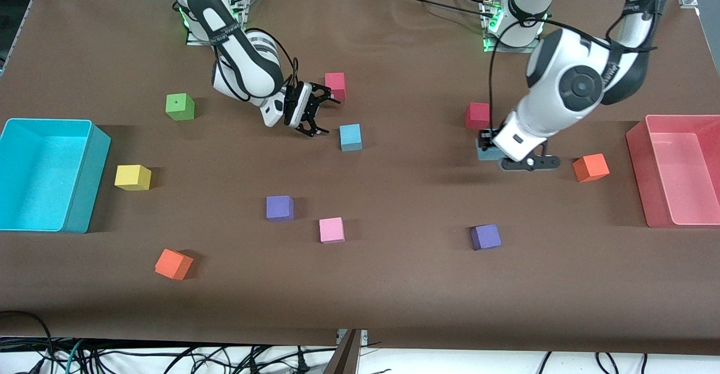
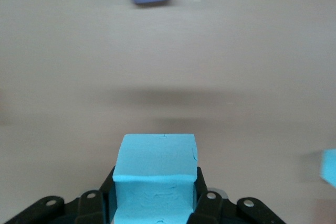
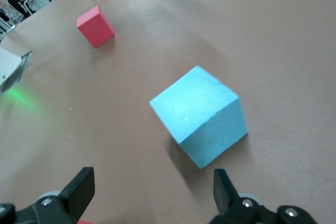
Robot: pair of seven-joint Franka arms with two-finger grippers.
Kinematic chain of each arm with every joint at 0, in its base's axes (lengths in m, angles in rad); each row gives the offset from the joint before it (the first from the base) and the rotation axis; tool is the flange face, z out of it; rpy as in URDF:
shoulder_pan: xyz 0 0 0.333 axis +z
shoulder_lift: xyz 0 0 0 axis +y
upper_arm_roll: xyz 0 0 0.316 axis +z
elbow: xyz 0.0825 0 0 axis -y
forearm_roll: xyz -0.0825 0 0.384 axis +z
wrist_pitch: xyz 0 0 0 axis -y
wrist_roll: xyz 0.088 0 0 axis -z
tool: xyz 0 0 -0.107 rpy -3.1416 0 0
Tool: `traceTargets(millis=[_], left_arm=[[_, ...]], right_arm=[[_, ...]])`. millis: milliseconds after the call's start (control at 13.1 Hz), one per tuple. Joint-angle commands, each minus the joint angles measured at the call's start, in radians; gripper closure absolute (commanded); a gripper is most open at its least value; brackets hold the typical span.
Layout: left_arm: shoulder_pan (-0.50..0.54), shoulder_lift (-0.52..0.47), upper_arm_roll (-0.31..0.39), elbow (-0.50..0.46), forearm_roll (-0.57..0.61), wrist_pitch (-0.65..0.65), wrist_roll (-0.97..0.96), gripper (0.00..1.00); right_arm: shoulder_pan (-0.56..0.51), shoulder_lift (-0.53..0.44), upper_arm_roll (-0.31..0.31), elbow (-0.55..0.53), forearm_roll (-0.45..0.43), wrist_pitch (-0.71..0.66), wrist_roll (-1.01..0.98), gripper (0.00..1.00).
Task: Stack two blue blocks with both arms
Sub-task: 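Carry the held blue cube with the left gripper onto the placed cube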
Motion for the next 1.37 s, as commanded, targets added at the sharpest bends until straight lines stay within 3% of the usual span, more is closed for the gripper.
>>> traceTargets(millis=[0,228,685,913,1293], left_arm=[[-0.113,0.088,0.0,0.112,-0.016,-0.025,-0.142,1.0],[-0.238,0.209,0.0,0.27,-0.018,-0.025,-0.298,1.0],[-0.456,0.433,0.014,0.503,-0.015,-0.025,-0.553,1.0],[-0.513,0.509,0.03,0.567,-0.013,-0.022,-0.621,1.0],[-0.562,0.563,0.052,0.591,-0.005,-0.011,-0.63,1.0]], right_arm=[[0.006,0.017,-0.003,0.024,0.046,0.015,-0.079,0.0],[0.023,0.072,-0.043,0.058,0.054,0.014,-0.167,0.0],[0.029,0.083,-0.043,0.059,0.055,0.012,-0.175,0.0],[0.042,0.099,-0.043,0.074,0.055,0.011,-0.182,0.0],[0.046,0.12,-0.046,0.104,0.054,0.011,-0.185,0.0]])
